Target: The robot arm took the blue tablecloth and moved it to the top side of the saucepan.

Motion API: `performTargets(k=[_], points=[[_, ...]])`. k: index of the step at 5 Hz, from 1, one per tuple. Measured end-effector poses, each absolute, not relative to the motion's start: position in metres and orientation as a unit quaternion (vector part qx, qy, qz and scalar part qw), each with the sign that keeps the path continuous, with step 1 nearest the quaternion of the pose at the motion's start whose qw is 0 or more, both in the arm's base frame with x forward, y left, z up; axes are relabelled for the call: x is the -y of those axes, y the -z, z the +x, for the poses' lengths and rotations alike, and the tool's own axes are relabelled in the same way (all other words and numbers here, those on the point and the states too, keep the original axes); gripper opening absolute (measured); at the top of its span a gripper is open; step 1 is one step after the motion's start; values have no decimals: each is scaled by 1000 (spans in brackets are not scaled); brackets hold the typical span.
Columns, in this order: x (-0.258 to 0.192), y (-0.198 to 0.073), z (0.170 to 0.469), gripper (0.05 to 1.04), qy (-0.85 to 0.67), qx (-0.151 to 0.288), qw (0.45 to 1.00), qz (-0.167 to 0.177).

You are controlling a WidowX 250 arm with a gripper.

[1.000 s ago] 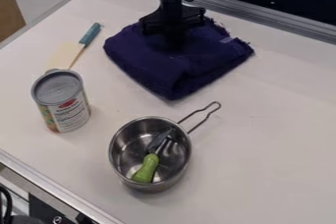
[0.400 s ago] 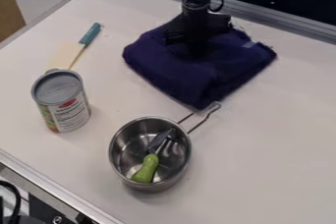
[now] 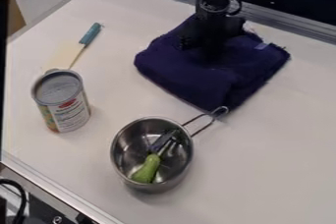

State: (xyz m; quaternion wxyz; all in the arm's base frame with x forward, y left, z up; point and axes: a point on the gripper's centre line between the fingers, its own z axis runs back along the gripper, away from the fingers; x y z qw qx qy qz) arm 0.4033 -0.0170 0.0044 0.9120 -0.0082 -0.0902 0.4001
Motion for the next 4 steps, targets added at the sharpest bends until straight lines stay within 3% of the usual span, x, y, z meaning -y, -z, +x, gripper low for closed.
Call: performTargets(k=[4], points=[[61,-3,405,52,-400,83,913,-7]])
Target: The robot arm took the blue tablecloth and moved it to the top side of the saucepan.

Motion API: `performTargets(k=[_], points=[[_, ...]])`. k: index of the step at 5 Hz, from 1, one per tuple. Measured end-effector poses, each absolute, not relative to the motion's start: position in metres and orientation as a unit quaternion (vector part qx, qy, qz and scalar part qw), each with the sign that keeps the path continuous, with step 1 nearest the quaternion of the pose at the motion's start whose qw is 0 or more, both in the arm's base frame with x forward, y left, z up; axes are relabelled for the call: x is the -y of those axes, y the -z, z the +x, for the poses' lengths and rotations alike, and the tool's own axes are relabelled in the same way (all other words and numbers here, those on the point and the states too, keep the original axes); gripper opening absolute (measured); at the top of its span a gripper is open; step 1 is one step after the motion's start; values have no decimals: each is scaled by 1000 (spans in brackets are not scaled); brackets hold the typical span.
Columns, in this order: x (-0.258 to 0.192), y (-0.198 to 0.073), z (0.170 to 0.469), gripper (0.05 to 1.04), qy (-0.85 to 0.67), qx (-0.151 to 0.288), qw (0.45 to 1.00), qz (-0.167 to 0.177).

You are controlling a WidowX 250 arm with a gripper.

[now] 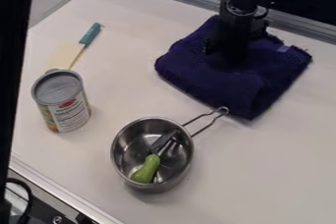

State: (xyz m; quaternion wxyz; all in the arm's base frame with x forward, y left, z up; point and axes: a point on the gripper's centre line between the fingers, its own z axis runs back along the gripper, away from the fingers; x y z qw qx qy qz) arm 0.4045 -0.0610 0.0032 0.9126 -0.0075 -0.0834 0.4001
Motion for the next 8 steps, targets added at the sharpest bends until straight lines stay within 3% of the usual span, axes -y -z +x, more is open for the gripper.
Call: performTargets(k=[2,5,6,7,8], points=[[69,-4,401,52,-425,70,903,-13],[56,-16,402,67,-440,88,893,-16],[51,-31,401,200,-449,86,889,-25],[49,-51,402,426,-446,87,889,-48],[38,-69,405,718,-460,105,880,-64]])
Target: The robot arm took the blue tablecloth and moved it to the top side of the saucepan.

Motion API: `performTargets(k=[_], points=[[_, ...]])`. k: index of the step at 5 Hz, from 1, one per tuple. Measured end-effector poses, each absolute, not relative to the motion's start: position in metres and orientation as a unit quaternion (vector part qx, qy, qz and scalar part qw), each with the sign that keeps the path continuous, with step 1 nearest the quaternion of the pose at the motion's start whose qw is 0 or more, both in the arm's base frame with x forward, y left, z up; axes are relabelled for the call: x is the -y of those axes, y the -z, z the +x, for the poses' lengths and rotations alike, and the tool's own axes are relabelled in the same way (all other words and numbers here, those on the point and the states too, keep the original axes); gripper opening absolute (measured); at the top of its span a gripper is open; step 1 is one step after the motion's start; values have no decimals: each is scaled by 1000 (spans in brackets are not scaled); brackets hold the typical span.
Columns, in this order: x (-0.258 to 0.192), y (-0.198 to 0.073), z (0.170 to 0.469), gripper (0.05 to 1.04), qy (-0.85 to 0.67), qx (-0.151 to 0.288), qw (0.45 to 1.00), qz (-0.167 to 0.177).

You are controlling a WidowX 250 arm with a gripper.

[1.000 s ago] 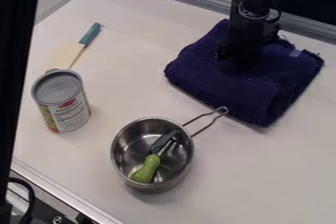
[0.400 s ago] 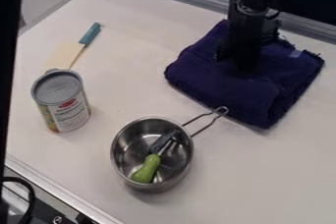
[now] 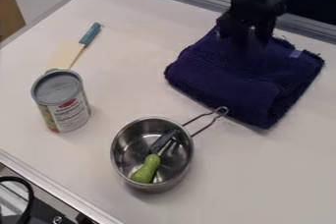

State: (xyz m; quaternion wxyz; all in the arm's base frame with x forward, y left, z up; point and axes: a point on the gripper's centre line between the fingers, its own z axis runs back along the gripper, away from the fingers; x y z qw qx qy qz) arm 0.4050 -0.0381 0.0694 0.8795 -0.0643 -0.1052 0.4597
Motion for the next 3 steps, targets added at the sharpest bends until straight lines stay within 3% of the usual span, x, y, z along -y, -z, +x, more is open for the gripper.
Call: performTargets(k=[1,2,3], points=[[13,-73,402,968,-468,116,875,-47],[-32,-62,391,1000,-430,121,895,-5],[-78,-67,382,999,-378,160,912,23]])
